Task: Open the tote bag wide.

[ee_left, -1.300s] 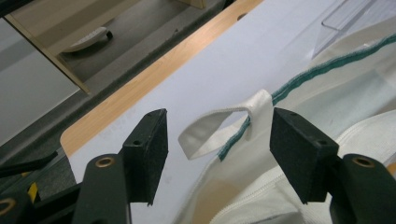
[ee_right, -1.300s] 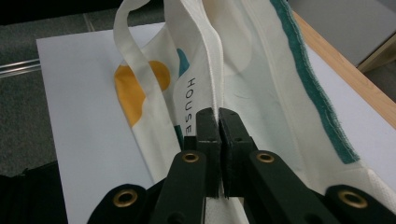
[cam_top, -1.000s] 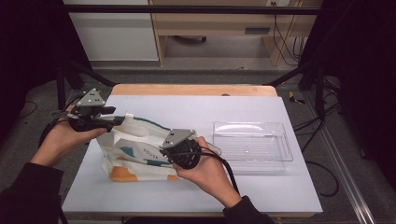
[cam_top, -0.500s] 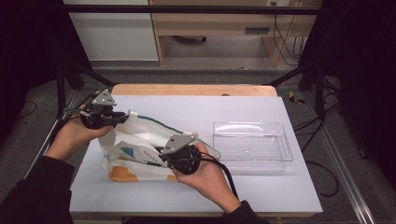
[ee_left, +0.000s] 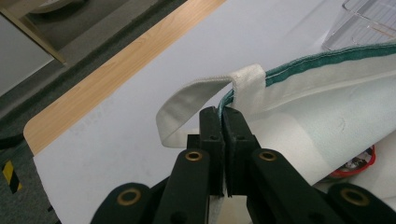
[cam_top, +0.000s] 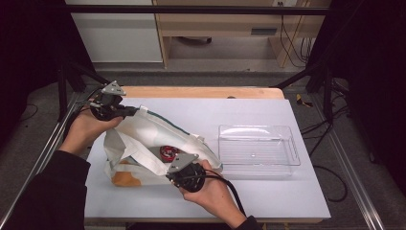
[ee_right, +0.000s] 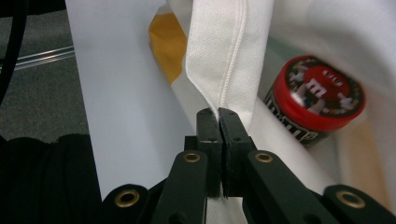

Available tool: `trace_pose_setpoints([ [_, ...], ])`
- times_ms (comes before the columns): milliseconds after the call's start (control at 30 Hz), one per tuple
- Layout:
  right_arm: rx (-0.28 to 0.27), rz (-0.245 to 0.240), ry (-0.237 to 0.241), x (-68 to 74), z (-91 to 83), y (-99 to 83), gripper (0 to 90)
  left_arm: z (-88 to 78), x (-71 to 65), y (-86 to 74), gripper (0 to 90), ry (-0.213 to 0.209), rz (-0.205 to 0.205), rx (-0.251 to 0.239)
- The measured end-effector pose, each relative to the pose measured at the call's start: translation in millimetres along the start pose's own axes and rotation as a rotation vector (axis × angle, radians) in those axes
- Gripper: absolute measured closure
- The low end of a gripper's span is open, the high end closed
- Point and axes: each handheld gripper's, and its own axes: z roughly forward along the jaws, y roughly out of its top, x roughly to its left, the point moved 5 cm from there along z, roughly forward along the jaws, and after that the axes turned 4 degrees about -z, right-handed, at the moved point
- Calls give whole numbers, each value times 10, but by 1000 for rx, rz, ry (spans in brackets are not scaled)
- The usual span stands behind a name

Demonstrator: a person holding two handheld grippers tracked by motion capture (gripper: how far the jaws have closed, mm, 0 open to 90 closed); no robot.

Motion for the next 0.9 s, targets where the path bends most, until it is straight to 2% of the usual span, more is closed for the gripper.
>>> trace_pose_setpoints([
  [167, -19, 15, -1, 38, 42, -82, 891, 14, 35, 3, 880, 8, 8, -15],
  [267, -26, 12, 9, 91, 67, -145, 891, 28, 67, 13, 881, 2, -7, -33],
  [467, 8, -8, 27, 200, 117, -239, 892, 2, 108, 64, 882, -6, -19, -83],
  [600, 1, -2, 29, 233, 110, -262, 892, 29, 108, 70, 883, 13, -7, -84],
  [700, -5, -10, 39, 282, 93, -279, 892, 59, 113, 95, 883, 27, -12, -98],
  [733, -2, -10, 45, 302, 86, -287, 892, 75, 125, 120, 884, 50, -4, -110],
  [867, 0, -23, 43, 364, 75, -320, 893, 88, 138, 137, 884, 60, -12, -128],
  [900, -5, -19, 46, 362, 71, -327, 893, 102, 175, 129, 884, 83, 1, -123],
])
